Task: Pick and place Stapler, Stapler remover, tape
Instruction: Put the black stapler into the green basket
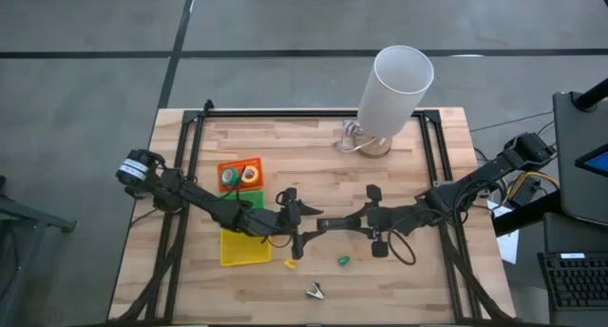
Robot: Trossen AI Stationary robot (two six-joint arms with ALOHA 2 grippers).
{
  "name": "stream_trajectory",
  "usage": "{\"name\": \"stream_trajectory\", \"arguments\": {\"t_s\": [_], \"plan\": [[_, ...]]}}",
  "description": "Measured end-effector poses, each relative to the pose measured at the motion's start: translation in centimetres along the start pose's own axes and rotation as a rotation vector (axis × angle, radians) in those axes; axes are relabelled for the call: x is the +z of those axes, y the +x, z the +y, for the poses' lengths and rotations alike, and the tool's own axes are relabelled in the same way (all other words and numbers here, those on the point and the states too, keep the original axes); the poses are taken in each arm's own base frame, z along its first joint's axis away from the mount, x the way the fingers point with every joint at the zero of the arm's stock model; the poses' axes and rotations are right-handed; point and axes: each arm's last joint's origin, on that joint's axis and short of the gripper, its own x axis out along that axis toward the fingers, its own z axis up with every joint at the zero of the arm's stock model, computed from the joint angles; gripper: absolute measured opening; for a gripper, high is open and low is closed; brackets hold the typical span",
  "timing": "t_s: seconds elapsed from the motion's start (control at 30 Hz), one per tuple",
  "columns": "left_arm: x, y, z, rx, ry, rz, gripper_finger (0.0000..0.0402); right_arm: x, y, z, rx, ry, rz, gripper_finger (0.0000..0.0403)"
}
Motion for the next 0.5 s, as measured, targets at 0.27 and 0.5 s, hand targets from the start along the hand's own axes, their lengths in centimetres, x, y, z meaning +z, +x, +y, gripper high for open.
{"name": "stream_trajectory", "arguments": {"t_s": [0.27, 0.5], "plan": [[0.02, 0.04, 0.08, 0.000, -0.005, 0.000, 0.0205, 0.02, 0.05, -0.11, -0.004, 0.008, -0.001, 0.0128], [0.02, 0.06, 0.09, -0.007, 0.028, 0.002, 0.0127, 0.05, 0.13, -0.30, -0.005, 0.019, 0.002, 0.0126]]}}
